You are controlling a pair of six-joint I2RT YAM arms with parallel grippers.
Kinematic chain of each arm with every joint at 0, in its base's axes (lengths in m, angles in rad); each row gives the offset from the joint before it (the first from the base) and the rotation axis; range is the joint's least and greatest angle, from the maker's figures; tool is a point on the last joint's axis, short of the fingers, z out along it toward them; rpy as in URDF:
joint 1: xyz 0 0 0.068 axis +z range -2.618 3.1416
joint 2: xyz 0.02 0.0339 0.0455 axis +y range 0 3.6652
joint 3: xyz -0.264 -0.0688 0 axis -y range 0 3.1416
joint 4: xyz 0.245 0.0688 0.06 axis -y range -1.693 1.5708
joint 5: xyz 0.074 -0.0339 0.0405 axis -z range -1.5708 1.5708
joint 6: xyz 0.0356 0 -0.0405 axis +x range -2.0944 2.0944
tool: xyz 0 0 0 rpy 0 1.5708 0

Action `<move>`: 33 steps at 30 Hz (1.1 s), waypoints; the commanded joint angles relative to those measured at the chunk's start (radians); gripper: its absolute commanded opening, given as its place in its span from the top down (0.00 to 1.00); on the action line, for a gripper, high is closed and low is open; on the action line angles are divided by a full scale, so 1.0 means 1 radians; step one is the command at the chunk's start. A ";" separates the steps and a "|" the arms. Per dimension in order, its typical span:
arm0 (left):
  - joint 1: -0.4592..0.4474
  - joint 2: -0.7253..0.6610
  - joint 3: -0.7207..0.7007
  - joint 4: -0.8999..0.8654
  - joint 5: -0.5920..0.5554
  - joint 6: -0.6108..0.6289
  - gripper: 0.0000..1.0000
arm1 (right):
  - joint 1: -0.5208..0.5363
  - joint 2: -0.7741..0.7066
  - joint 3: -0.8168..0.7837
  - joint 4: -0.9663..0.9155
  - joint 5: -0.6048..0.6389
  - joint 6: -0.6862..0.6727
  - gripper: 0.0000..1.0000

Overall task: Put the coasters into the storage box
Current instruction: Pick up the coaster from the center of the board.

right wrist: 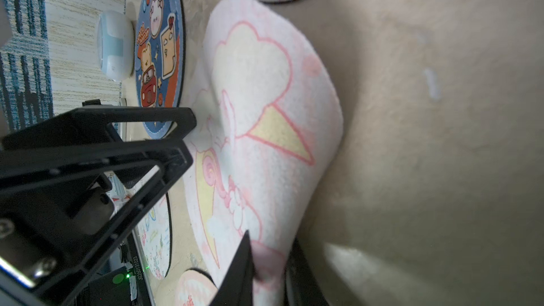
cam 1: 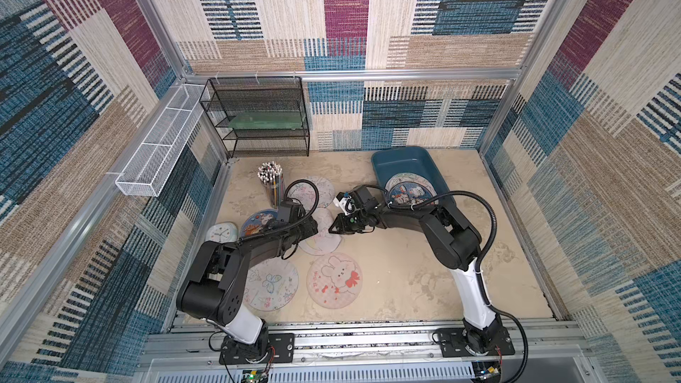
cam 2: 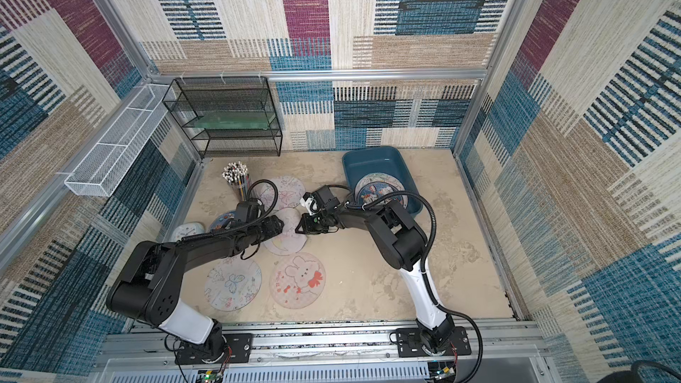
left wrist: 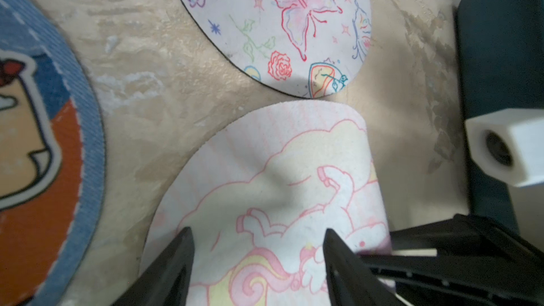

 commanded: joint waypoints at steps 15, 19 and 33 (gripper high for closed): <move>-0.001 -0.128 -0.068 0.135 0.204 0.072 0.30 | -0.026 -0.072 0.009 -0.049 0.022 -0.050 0.91; -0.001 -0.163 -0.093 0.189 0.259 0.090 0.30 | -0.036 -0.106 0.006 -0.072 0.038 -0.068 0.92; -0.004 -0.271 -0.133 0.260 0.397 0.140 0.30 | -0.112 -0.312 0.003 -0.150 0.107 -0.122 0.92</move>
